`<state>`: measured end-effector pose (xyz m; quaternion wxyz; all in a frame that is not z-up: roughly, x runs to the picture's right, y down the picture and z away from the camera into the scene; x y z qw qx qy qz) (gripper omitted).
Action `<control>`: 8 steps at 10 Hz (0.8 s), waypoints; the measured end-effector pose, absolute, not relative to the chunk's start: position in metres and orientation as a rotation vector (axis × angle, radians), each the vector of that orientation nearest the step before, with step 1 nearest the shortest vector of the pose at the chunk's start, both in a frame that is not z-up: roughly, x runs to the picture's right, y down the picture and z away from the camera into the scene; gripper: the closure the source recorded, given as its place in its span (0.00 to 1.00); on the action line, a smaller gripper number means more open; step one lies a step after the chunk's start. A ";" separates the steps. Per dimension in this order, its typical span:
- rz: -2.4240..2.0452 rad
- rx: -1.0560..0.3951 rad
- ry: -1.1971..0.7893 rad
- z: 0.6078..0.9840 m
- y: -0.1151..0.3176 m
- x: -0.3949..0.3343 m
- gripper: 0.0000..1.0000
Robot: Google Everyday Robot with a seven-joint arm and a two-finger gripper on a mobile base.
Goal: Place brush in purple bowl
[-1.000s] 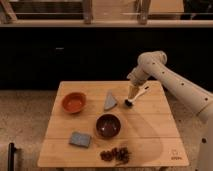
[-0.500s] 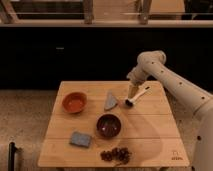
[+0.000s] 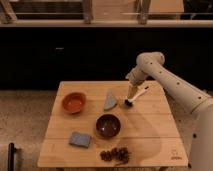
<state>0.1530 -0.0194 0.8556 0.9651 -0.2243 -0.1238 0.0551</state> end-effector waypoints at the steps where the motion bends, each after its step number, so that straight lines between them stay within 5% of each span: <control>1: 0.107 -0.453 -0.250 0.858 -0.019 0.152 0.20; 8: 0.035 -0.375 -0.193 0.874 -0.009 0.208 0.20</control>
